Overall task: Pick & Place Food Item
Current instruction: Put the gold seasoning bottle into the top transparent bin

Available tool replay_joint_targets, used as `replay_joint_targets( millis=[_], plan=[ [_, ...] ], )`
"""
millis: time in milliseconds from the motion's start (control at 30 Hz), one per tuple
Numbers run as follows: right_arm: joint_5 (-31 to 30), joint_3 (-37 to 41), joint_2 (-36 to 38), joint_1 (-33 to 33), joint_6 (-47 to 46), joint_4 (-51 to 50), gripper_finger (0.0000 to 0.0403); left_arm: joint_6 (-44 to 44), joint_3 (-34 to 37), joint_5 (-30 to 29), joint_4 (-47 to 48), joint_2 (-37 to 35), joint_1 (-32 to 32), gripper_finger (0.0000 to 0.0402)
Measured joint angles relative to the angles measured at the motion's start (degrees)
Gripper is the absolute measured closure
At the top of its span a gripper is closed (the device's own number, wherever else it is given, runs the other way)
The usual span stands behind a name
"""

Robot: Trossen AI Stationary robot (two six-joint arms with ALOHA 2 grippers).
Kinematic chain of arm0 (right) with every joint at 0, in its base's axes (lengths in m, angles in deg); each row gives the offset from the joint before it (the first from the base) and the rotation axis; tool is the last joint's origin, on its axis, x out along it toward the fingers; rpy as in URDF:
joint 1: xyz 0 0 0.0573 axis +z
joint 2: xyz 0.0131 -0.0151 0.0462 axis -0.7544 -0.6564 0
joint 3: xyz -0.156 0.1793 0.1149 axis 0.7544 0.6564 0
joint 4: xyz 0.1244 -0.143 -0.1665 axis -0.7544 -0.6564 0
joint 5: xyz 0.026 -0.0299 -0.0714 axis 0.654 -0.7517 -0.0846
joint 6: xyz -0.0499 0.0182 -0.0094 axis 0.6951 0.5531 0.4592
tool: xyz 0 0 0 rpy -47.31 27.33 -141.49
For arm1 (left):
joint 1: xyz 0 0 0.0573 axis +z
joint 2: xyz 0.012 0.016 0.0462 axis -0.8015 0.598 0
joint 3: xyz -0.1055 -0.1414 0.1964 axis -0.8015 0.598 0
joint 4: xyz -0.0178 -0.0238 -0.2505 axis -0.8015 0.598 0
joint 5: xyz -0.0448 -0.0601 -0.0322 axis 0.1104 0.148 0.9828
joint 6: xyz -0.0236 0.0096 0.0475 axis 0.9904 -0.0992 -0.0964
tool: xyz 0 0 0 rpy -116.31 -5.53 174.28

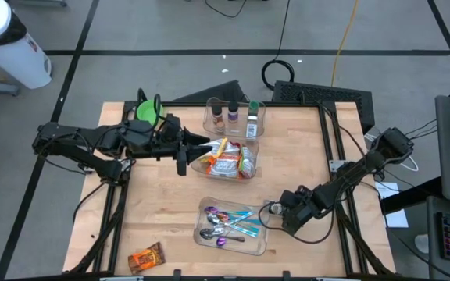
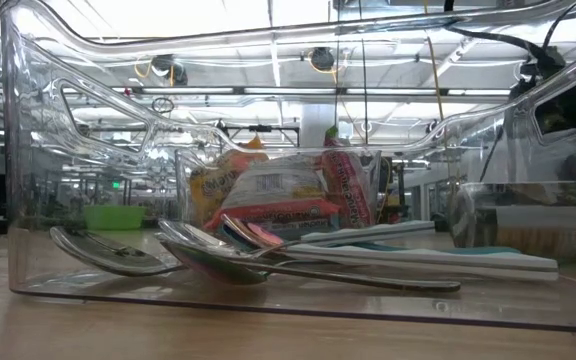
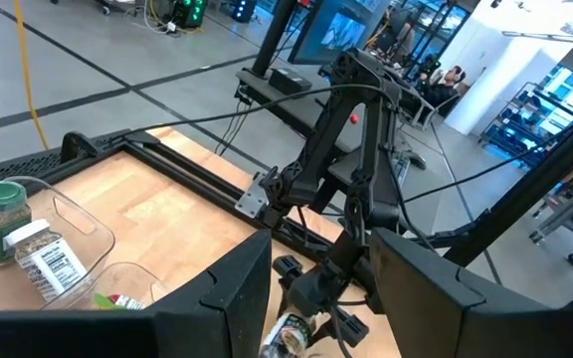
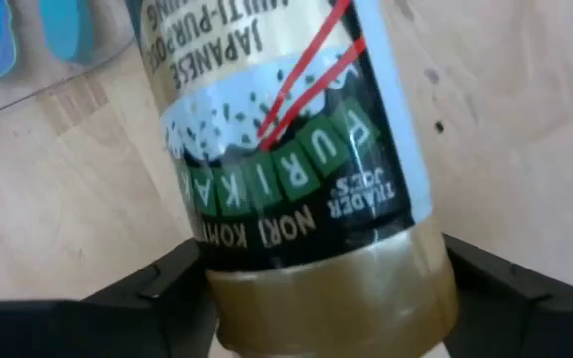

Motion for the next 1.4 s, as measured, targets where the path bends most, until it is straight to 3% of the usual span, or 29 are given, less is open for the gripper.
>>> replay_joint_targets(
  millis=[600,1033,1267,1400],
  plan=[
    [-2.1,0.3,2.8,0.7,4.5,-2.3,0.0129,0.0,0.0,0.0,2.0,0.0,0.0,0.0222],
    [-1.3,0.2,20.5,0.7,3.0,-17.5,0.0129,-0.7,0.0,0.0,3.2,0.0,0.0,0.0222],
    [-1.5,0.1,33.0,-3.5,0.6,-13.7,0.0129,-3.0,0.1,0.2,0.5,0.6,1.0,0.0222],
    [-1.5,0.1,36.6,-8.7,4.1,-4.3,0.013,-4.1,0.0,1.0,-2.8,2.4,4.0,0.0222]
  ],
)
